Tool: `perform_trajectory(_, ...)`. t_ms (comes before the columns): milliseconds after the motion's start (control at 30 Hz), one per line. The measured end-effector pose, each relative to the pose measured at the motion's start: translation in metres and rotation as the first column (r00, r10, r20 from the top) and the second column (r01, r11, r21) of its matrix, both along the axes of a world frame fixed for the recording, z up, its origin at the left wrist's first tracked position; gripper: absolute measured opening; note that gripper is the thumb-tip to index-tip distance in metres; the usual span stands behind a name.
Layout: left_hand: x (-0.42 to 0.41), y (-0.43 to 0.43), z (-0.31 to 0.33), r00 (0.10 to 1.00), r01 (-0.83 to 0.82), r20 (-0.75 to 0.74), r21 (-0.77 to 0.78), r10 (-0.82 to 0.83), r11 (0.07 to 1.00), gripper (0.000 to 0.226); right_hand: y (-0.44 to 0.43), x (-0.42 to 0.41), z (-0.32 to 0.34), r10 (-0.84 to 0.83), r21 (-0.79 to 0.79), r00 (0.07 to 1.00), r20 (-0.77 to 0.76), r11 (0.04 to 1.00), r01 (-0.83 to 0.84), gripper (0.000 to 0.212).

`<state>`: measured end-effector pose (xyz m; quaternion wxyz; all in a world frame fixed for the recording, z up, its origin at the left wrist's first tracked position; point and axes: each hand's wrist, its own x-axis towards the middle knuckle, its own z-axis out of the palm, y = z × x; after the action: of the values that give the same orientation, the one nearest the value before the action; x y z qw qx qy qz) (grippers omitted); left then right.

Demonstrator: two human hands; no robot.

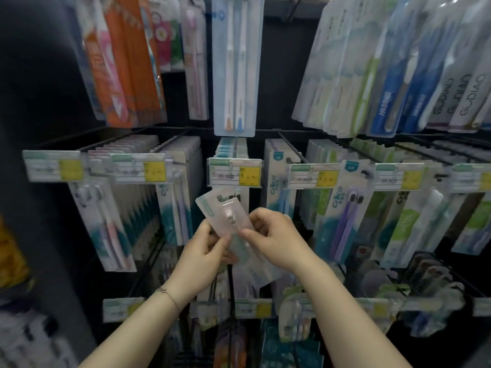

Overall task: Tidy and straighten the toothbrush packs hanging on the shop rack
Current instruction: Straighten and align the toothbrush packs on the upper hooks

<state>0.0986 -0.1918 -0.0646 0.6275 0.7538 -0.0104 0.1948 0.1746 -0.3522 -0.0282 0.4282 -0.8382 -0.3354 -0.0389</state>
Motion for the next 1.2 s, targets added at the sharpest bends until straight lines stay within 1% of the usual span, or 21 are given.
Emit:
perform_trajectory(133, -0.002, 0.014, 0.002, 1.000, -0.030, -0.008, -0.034, 0.029, 0.999, 0.027, 0.015, -0.005, 0.005, 0.017, 0.006, 1.000, 0.005, 1.000, -0.017, 0.008)
perform_trajectory(267, -0.009, 0.031, 0.004, 0.998, -0.066, -0.005, -0.036, 0.066, 0.997, 0.019, 0.033, -0.008, 0.006, 0.038, 0.017, 0.999, 0.018, 0.999, -0.038, 0.010)
perform_trajectory(367, -0.018, 0.045, 0.004, 0.997, -0.076, -0.004, -0.043, 0.076, 0.996, 0.024, 0.050, -0.011, 0.003, 0.052, 0.024, 0.999, 0.014, 0.998, -0.052, 0.011)
perform_trajectory(533, -0.035, 0.071, 0.006, 0.992, -0.124, 0.002, 0.001, 0.124, 0.992, 0.009, 0.079, -0.016, -0.003, 0.098, 0.051, 0.995, -0.009, 0.994, -0.097, 0.008)
perform_trajectory(633, -0.042, 0.086, 0.007, 0.989, -0.150, -0.002, 0.005, 0.150, 0.989, 0.007, 0.095, -0.021, -0.005, 0.132, 0.092, 0.991, -0.030, 0.987, -0.129, 0.012)
perform_trajectory(767, -0.049, 0.099, 0.007, 0.989, -0.151, 0.000, 0.015, 0.151, 0.988, 0.003, 0.110, -0.024, -0.007, 0.142, 0.107, 0.990, -0.017, 0.984, -0.139, 0.015)
perform_trajectory(867, -0.051, 0.101, 0.009, 0.988, -0.152, 0.010, 0.070, 0.152, 0.986, 0.002, 0.110, -0.026, -0.008, 0.134, 0.120, 0.991, -0.021, 0.984, -0.130, 0.018)
perform_trajectory(1067, -0.044, 0.090, 0.014, 0.992, -0.126, 0.013, 0.158, 0.125, 0.979, 0.011, 0.089, -0.023, -0.004, 0.140, 0.180, 0.987, -0.078, 0.976, -0.124, 0.023)
perform_trajectory(1200, -0.032, 0.072, 0.018, 0.998, -0.069, 0.002, 0.156, 0.069, 0.985, 0.008, 0.066, -0.019, -0.002, 0.108, 0.200, 0.988, -0.111, 0.976, -0.084, 0.020)
